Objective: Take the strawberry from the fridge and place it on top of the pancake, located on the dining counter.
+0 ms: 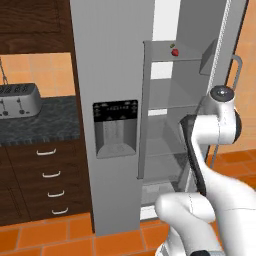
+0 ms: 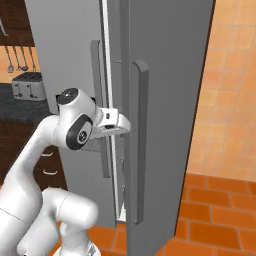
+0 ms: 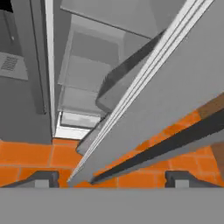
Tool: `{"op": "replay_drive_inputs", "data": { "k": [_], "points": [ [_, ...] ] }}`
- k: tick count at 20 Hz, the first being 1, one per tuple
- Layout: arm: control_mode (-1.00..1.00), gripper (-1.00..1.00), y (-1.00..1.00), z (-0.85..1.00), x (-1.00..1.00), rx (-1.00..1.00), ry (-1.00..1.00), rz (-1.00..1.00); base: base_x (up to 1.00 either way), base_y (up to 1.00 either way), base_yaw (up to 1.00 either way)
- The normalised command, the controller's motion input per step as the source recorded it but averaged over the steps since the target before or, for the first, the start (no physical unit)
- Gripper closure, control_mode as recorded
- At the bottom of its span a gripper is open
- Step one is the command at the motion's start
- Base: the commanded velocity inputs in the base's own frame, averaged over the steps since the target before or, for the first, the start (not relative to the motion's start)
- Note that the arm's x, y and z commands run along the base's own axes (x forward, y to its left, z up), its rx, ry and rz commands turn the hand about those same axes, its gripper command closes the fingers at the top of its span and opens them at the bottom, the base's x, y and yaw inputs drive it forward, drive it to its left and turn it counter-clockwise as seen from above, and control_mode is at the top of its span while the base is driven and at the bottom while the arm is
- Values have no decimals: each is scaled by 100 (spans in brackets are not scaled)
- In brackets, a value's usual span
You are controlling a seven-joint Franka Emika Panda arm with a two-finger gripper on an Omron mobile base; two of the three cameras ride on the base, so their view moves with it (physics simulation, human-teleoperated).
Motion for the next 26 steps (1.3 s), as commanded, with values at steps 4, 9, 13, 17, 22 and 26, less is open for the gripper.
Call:
{"op": "replay_drive_inputs", "data": {
  "k": [4, 9, 13, 17, 22, 26],
  "points": [
    [-100, -100, 98, -2, 60, -63, 48, 0, 0, 0, 0],
    [-100, -100, 2, -40, 99, -37, 38, -5, 0, 0, 0],
    [-100, -100, -26, -30, 74, -15, 11, -1, 0, 0, 0],
    [-100, -100, -38, -40, 33, -8, 0, -4, 0, 0, 0],
    [-100, -100, -64, -32, 40, -10, 3, -4, 0, 0, 0],
    [-100, -100, -58, -30, 9, -11, 0, -6, 0, 0, 0]
  ]
}}
